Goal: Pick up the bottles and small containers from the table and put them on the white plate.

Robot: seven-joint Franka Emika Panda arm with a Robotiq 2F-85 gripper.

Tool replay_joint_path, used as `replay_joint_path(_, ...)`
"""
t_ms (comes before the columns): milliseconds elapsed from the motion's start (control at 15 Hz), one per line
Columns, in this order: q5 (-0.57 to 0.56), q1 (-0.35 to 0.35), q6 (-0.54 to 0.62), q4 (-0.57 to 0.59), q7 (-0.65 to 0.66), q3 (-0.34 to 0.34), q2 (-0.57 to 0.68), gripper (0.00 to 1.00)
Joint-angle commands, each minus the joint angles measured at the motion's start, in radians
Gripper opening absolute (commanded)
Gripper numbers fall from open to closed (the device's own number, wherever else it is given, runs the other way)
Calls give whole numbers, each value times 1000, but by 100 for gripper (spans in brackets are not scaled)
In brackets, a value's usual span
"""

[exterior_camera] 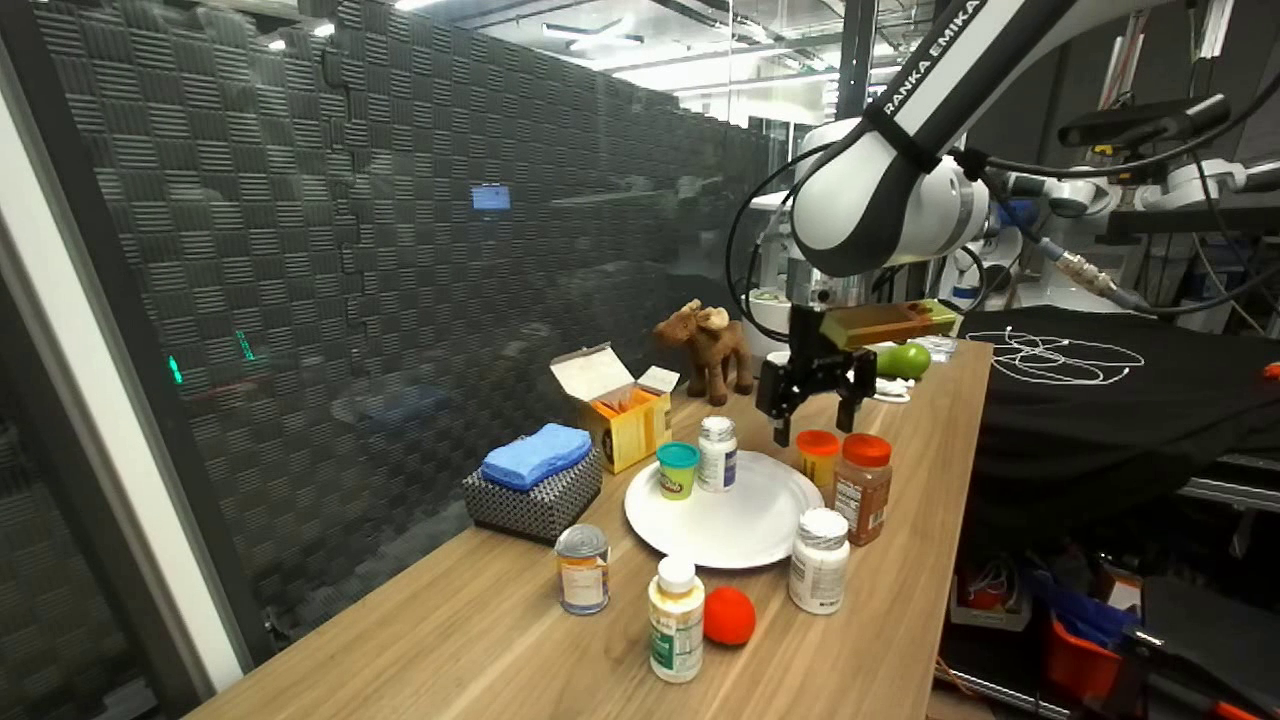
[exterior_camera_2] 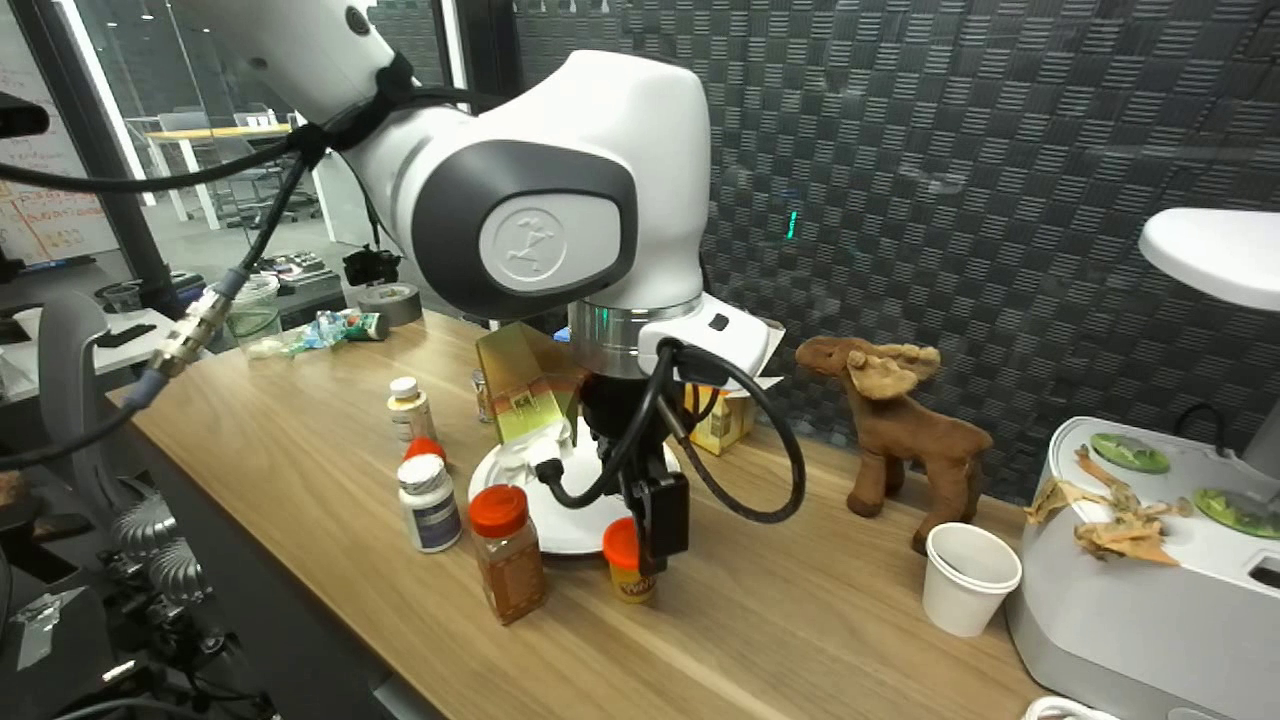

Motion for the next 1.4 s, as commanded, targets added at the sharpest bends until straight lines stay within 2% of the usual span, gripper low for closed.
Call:
replay_joint_path(0, -20, 7, -24, 38, 28, -4, 21, 100)
replay_joint_path(133, -16, 5, -29, 45, 27, -4, 28, 100)
replay_joint_path(200, -16, 5, -29, 46, 28, -4, 31, 93)
replay_joint_path(267, -18, 6, -26, 44, 31, -6, 30, 74)
replay_joint_path(467, -23, 8, -1, 23, 43, -12, 19, 49)
replay_joint_path(667, -23, 8, 20, -2, 57, -17, -2, 29)
replay_joint_path(933, -58, 25, 63, -34, 93, -27, -41, 29)
replay_joint_path(1333, -179, 65, 54, -50, 103, -8, -93, 29)
